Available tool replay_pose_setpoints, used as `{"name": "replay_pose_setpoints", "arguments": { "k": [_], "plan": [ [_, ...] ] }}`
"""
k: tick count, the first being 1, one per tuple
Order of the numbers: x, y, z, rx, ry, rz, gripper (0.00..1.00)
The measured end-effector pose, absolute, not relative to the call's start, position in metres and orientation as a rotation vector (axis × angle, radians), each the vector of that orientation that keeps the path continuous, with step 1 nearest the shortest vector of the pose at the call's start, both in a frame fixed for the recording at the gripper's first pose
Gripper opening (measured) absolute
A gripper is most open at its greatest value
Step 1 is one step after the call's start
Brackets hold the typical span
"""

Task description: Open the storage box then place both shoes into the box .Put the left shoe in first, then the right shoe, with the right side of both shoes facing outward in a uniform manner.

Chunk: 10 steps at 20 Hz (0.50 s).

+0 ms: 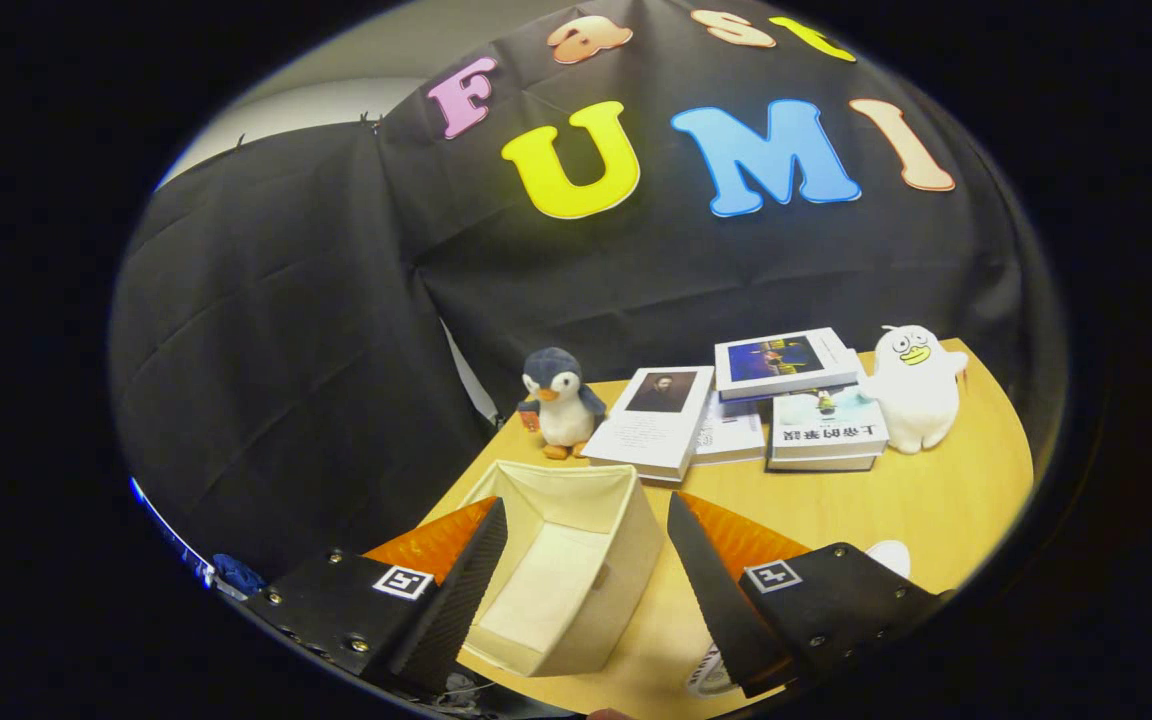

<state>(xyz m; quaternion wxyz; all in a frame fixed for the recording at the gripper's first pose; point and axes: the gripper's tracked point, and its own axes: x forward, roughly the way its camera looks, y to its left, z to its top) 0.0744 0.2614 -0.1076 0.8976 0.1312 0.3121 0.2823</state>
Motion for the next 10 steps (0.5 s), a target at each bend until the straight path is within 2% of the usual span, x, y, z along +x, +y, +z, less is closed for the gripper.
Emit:
{"name": "replay_pose_setpoints", "arguments": {
  "k": [10],
  "plan": [
    [0.078, 0.194, -0.188, 0.253, 0.795, 0.45, 0.98]
  ]
}}
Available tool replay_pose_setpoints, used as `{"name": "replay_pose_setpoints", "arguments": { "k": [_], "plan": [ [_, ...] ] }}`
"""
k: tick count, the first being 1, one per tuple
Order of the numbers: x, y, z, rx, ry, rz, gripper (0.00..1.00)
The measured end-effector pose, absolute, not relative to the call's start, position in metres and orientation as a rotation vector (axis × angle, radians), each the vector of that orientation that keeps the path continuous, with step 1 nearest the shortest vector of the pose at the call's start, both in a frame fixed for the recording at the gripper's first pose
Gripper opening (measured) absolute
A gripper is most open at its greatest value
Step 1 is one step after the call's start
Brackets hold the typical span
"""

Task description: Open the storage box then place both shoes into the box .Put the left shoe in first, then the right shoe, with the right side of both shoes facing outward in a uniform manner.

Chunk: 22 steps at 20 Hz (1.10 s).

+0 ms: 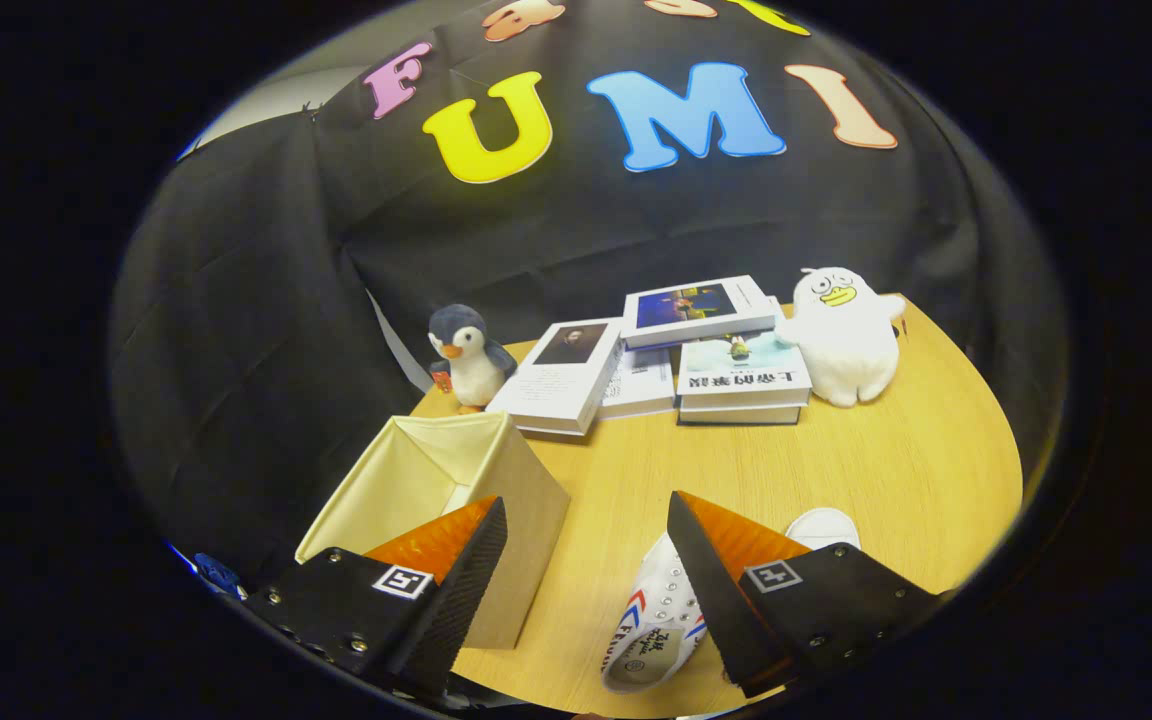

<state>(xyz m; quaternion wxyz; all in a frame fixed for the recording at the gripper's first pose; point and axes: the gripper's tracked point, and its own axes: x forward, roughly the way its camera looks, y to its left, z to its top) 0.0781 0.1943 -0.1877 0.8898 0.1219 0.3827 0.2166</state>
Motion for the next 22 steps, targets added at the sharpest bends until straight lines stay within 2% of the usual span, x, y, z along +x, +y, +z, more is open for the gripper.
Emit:
{"name": "replay_pose_setpoints", "arguments": {
  "k": [9, 16, 20, 22],
  "plan": [
    [0.057, 0.161, -0.267, 0.262, 0.993, 0.364, 0.98],
    [0.038, 0.156, -0.303, 0.32, 1.112, 0.326, 0.98],
    [0.027, 0.157, -0.318, 0.381, 1.178, 0.303, 0.94],
    [0.021, 0.159, -0.326, 0.422, 1.21, 0.29, 0.83]
  ]
}}
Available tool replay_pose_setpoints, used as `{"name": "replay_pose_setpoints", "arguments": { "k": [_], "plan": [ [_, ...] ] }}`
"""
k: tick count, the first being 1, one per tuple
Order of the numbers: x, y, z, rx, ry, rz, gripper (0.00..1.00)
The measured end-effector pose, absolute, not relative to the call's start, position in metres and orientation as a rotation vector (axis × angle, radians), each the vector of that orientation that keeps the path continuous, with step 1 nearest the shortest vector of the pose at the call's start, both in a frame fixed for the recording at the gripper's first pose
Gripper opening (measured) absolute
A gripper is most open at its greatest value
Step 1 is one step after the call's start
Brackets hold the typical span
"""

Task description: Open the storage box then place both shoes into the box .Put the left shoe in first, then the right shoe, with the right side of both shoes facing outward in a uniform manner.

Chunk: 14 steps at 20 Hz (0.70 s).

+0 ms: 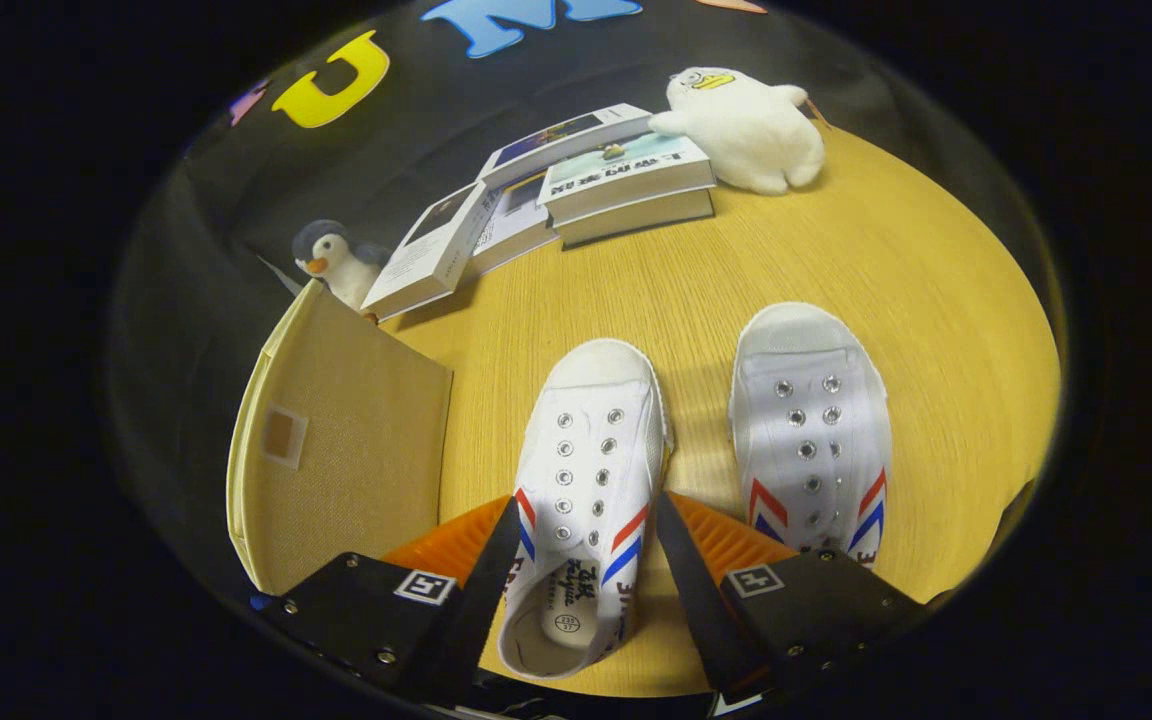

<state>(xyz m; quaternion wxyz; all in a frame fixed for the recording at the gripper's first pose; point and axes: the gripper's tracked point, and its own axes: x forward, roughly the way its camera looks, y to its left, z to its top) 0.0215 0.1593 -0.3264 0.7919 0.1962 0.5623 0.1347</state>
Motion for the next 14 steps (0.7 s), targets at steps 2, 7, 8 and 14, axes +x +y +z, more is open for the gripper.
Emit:
{"name": "replay_pose_setpoints", "arguments": {
  "k": [2, 7, 8, 14],
  "plan": [
    [0.016, 0.159, -0.333, 0.426, 1.236, 0.286, 0.83],
    [0.015, 0.15, -0.342, 0.418, 1.248, 0.233, 0.51],
    [0.015, 0.146, -0.345, 0.434, 1.254, 0.211, 0.42],
    [0.013, 0.144, -0.339, 0.592, 1.287, 0.152, 0.0]
  ]
}}
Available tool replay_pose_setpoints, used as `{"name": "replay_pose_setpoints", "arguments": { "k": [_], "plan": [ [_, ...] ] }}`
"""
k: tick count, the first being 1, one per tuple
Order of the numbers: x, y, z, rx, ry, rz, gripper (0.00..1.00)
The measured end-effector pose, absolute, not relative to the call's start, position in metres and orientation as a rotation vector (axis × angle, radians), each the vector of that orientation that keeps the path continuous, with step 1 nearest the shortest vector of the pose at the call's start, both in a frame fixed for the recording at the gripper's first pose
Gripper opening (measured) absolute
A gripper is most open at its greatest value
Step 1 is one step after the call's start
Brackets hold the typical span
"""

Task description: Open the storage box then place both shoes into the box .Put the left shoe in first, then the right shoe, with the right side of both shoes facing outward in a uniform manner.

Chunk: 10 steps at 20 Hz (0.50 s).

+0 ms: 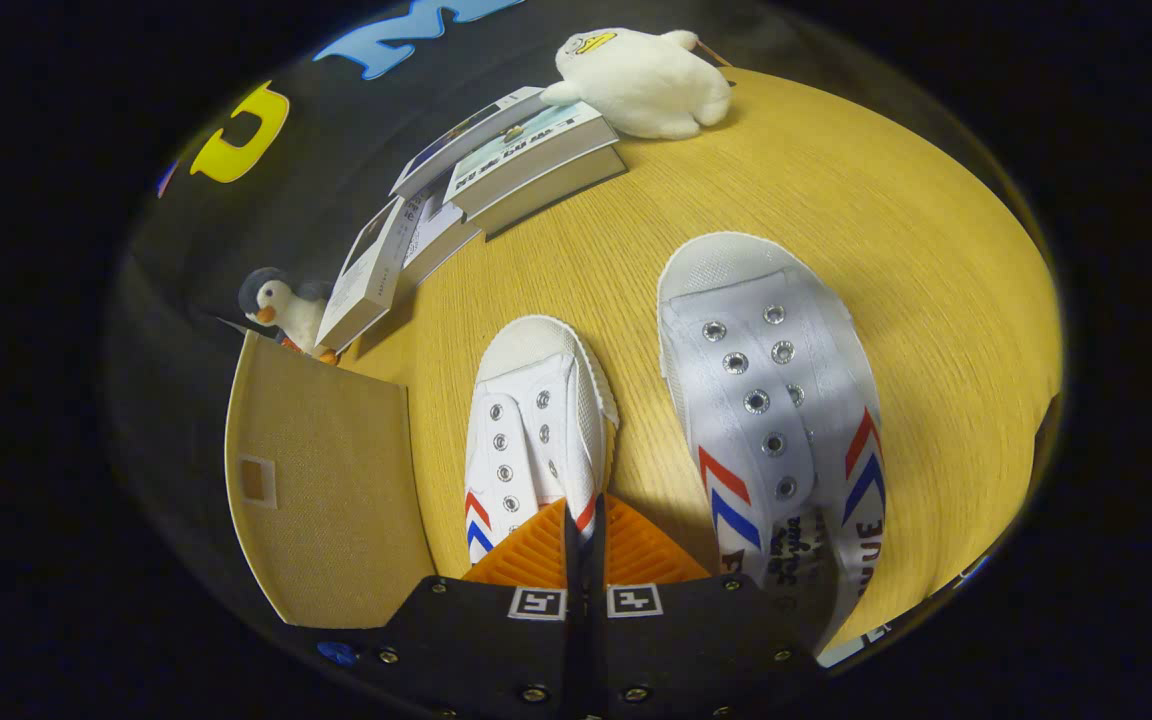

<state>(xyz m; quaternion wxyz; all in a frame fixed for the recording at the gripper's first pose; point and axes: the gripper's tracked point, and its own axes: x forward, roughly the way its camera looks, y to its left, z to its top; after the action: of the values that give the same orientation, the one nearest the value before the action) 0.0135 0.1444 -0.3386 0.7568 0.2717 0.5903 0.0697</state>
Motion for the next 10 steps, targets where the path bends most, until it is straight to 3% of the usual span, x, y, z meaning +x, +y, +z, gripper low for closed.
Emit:
{"name": "replay_pose_setpoints", "arguments": {
  "k": [10],
  "plan": [
    [0.035, 0.171, -0.261, 0.667, 1.22, 0.262, 0.01]
  ]
}}
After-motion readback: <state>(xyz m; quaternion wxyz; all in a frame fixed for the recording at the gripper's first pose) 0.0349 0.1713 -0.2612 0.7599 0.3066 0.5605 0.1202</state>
